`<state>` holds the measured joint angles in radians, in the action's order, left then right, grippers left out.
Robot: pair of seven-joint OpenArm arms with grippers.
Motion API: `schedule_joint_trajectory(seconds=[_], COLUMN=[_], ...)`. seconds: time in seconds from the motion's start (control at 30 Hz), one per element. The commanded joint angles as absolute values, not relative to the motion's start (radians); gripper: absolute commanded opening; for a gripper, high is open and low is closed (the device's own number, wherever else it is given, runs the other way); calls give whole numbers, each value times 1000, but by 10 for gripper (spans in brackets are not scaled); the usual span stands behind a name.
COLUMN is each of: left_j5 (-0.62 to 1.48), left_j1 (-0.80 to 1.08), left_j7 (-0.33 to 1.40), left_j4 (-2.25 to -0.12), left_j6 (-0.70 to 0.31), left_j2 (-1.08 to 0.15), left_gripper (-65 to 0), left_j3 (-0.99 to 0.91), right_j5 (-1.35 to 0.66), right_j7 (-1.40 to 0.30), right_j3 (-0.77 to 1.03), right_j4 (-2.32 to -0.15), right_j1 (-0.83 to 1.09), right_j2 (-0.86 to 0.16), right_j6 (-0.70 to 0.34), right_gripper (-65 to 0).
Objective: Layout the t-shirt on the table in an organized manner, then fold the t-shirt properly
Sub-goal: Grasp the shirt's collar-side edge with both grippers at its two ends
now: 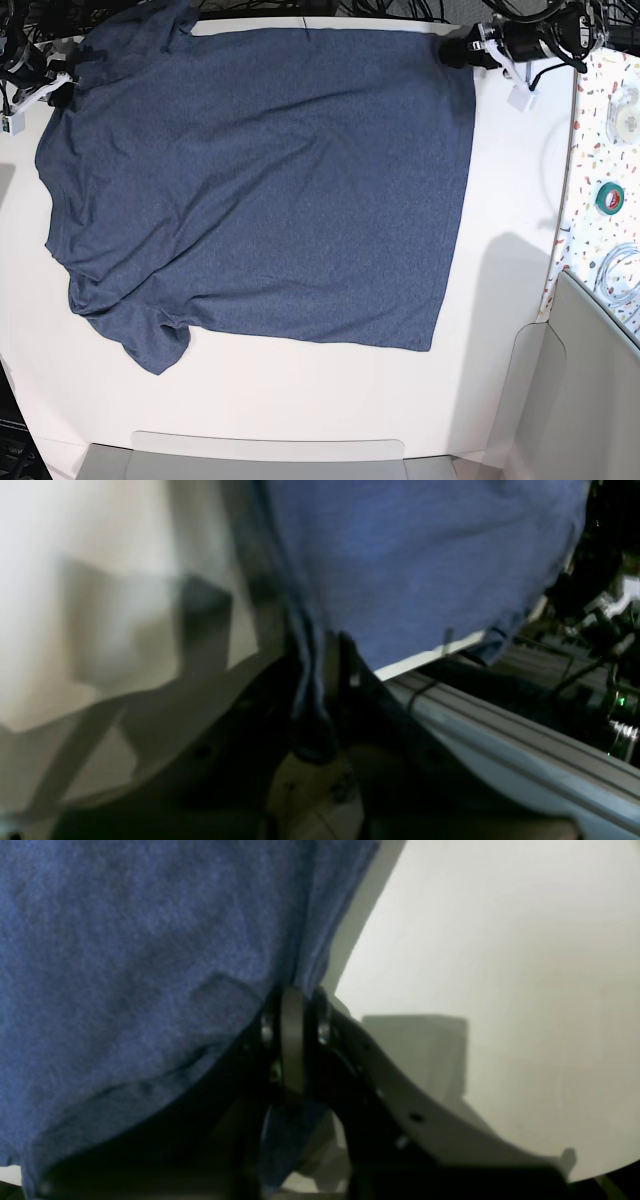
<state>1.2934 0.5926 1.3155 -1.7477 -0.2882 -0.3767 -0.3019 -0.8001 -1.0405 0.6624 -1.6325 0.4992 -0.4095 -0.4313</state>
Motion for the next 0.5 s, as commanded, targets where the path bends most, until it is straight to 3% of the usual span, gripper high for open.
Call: schedule_joint_trajectory(seconds=[0.0,0.13,0.23,0.47], left_j5=[1319,1319,1319,1319], left_j1=[598,547,521,449], left_j7=[1317,1328,1330,1330], left_j4=[-1779,-1794,-1794,-1794], left_j6=[-294,-303,-372,-441], left_j2=[-389,-389,-389,-389], left_gripper=[-650,-650,-650,-650], left_j3=[-306,-306,-306,-306], right_j5=[-796,-797,-797,-816], right_j7=[-1072,-1153,-1193,-1199], right_j3=[674,699,723,743], right_j4=[-1643,-1673,-1738,-1845], right_j1=[506,486,483,467], right_j2=[-426,-421,-420,-424], right_j6=[-443,-443,-443,-443], right_gripper=[-650,-650,-650,-650])
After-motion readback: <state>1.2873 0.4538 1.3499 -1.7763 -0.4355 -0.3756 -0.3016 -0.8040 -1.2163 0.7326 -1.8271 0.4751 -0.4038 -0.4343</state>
